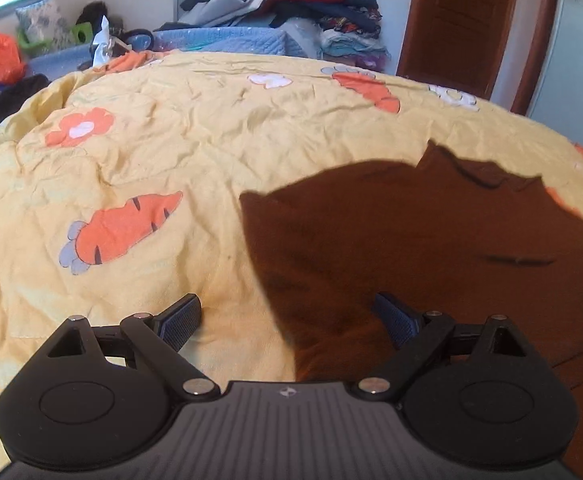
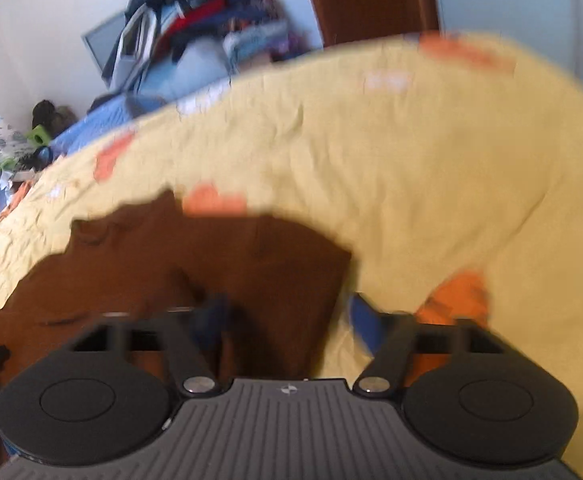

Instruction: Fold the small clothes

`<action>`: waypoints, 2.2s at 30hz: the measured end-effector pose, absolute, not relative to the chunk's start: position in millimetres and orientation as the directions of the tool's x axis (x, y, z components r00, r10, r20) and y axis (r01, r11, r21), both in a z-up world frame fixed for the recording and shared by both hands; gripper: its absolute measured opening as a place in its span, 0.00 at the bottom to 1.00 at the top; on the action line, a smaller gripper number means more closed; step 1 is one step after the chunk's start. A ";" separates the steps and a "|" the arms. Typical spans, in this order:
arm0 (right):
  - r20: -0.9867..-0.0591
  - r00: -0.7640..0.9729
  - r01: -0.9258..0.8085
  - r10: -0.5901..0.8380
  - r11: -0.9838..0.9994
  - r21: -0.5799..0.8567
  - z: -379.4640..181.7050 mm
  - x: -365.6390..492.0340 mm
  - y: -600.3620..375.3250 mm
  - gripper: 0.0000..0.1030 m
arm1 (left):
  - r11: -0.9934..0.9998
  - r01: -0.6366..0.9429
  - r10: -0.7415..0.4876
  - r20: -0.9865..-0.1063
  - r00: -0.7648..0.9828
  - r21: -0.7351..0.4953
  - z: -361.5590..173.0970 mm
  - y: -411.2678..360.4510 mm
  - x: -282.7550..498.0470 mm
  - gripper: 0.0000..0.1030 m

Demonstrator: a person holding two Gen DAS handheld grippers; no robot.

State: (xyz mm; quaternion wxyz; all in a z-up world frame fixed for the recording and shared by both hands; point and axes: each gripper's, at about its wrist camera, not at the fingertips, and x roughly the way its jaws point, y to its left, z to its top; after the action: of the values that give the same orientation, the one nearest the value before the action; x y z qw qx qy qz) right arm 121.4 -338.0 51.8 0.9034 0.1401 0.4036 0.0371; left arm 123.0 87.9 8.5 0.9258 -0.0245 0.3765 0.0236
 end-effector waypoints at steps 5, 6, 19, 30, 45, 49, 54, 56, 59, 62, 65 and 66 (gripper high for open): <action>-0.709 0.682 -0.017 0.176 0.974 0.226 43.8 118.4 -343.1 0.15 | 0.998 -0.047 0.062 -0.673 0.737 0.040 8.9 81.3 118.9 0.95; -0.715 0.674 0.002 0.187 0.967 0.255 45.7 116.9 -347.0 0.17 | 0.997 -0.050 0.074 -0.675 0.734 0.056 12.0 79.8 117.2 0.95; -0.740 0.610 -0.164 0.285 0.958 0.234 55.8 24.2 -333.0 0.11 | 0.999 -0.033 0.024 -0.679 0.734 0.000 6.8 87.2 27.7 0.90; -0.720 0.550 -0.110 0.424 0.891 0.441 61.5 -13.5 -363.9 0.61 | 0.974 0.021 -0.180 -0.724 0.666 -0.224 23.0 117.0 -11.9 0.84; -0.671 0.540 -0.009 0.507 0.801 0.598 45.5 -67.1 -412.6 0.11 | 0.955 -0.033 -0.204 -0.732 0.650 -0.296 20.4 147.4 -46.2 0.10; -0.651 0.508 -0.004 0.564 0.757 0.653 48.6 -85.1 -409.7 0.42 | 0.860 -0.046 -0.377 -0.693 0.614 -0.508 16.8 162.8 -68.3 0.47; -0.614 0.449 -0.021 0.648 0.695 0.718 44.9 -102.1 -398.5 0.50 | 0.808 -0.062 -0.412 -0.638 0.651 -0.586 13.9 156.2 -93.8 0.80; -0.606 0.447 -0.032 0.658 0.689 0.724 44.3 -100.0 -392.5 0.42 | 0.847 -0.051 -0.369 -0.654 0.661 -0.529 17.1 143.4 -90.7 0.73; -0.661 0.433 -0.039 0.613 0.746 0.665 42.0 -93.7 -387.0 0.08 | 0.907 -0.050 -0.299 -0.723 0.623 -0.418 17.3 129.7 -80.1 0.06; -0.669 0.476 -0.039 0.571 0.773 0.633 46.3 -100.4 -404.8 0.07 | 0.921 -0.054 -0.275 -0.740 0.614 -0.386 19.1 137.9 -81.3 0.05; -0.639 0.482 -0.010 0.600 0.733 0.680 38.4 -109.4 -423.5 0.07 | 0.906 -0.059 -0.299 -0.731 0.613 -0.420 16.6 148.9 -90.3 0.04; -0.635 0.476 -0.006 0.608 0.724 0.689 36.4 -112.8 -421.9 0.08 | 0.890 -0.059 -0.328 -0.725 0.605 -0.452 15.4 152.0 -93.8 0.05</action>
State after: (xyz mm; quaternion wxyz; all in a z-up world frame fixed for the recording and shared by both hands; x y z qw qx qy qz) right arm -112.8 -421.9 36.4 0.7983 0.3175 0.4742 0.1925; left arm -93.8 152.0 15.4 0.8682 -0.2212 0.4374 -0.0776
